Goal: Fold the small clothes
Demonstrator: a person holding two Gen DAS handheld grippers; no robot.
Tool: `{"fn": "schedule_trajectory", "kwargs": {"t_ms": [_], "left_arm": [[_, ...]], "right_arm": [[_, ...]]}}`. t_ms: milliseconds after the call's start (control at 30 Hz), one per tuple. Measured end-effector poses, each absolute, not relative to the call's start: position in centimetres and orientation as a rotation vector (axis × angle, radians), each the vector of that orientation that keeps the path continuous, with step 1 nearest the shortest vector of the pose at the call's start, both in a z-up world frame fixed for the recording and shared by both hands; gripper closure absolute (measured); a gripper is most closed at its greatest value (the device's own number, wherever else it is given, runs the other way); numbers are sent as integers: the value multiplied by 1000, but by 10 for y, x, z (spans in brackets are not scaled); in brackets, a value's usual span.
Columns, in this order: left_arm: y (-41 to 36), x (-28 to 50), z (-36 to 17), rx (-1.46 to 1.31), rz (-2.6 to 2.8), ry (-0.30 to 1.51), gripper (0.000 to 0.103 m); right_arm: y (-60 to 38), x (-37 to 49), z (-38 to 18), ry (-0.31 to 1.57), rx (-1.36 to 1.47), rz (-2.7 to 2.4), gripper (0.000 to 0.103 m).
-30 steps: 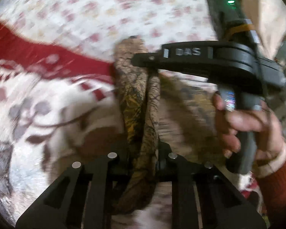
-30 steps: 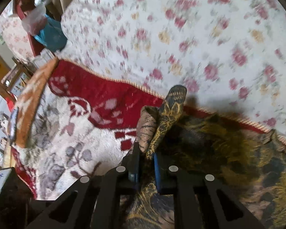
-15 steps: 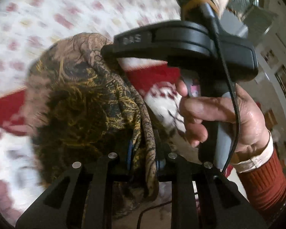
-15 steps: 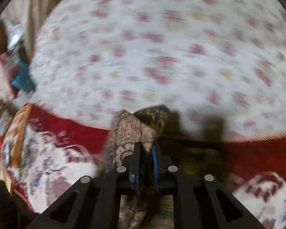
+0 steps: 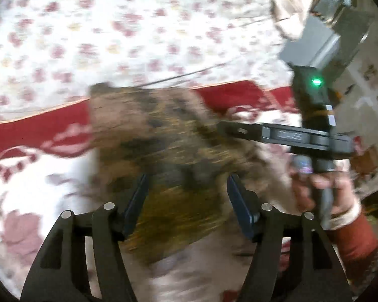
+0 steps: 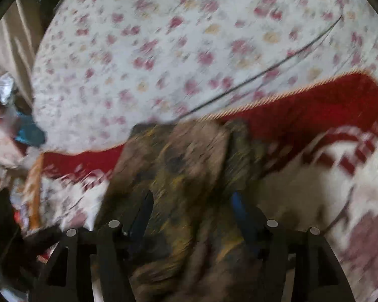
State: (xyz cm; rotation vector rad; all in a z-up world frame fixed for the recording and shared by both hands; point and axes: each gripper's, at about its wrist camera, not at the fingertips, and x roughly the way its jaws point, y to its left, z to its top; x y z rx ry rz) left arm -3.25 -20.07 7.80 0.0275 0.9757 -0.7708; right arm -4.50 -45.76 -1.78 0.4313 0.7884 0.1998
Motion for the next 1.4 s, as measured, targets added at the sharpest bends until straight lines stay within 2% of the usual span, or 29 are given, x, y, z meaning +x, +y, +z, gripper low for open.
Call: {"fn": "schedule_trajectory", "kwargs": {"t_ms": [133, 200, 233, 267, 433, 600, 633, 700, 733, 767, 867, 900, 933, 967, 1033, 1167, 1300, 1400], "left_arm": [[-185, -32, 51, 5, -693, 1054, 38], [-180, -33, 41, -6, -677, 1077, 38], [-181, -34, 40, -2, -671, 1081, 38], [-185, -36, 41, 2, -668, 1082, 38], [-207, -41, 34, 23, -690, 1091, 38], [-217, -39, 22, 33, -665, 1124, 38], [-216, -40, 24, 37, -661, 1115, 38], [-215, -41, 24, 52, -655, 1107, 38], [-215, -42, 24, 57, -655, 1103, 38], [-215, -41, 25, 56, -655, 1102, 38], [-216, -40, 22, 43, -650, 1107, 38], [-216, -39, 21, 36, -646, 1111, 38], [-215, -39, 20, 28, -639, 1115, 38], [-214, -40, 21, 20, -633, 1118, 38], [-212, -44, 26, 20, -623, 1106, 38], [-209, -51, 34, 39, -604, 1052, 38], [-211, -50, 27, 42, -586, 1071, 38], [-210, -53, 30, 64, -570, 1052, 38]], "right_arm": [[-437, -24, -45, 852, 378, 137, 41], [-433, -19, -48, 835, 371, 115, 62], [-431, -20, -44, 813, 354, 122, 81], [-428, -25, -34, 789, 311, 116, 93], [-421, -40, -5, 706, 112, 40, 93], [-443, -26, -35, 814, 242, -1, 92], [-447, -33, -34, 809, 285, 8, 88], [-453, -52, -31, 796, 340, 39, 72], [-455, -64, -30, 784, 363, 65, 54], [-453, -75, -29, 770, 375, 84, 46], [-439, -97, -37, 772, 350, 143, 46], [-432, -98, -44, 795, 335, 157, 46], [-426, -98, -52, 822, 305, 153, 55], [-420, -98, -57, 834, 252, 129, 78], [-410, -104, -52, 806, 109, 76, 90], [-415, -120, -33, 743, 49, 34, 92], [-424, -106, -69, 847, 20, -66, 96], [-431, -119, -60, 817, 79, -53, 96]]}}
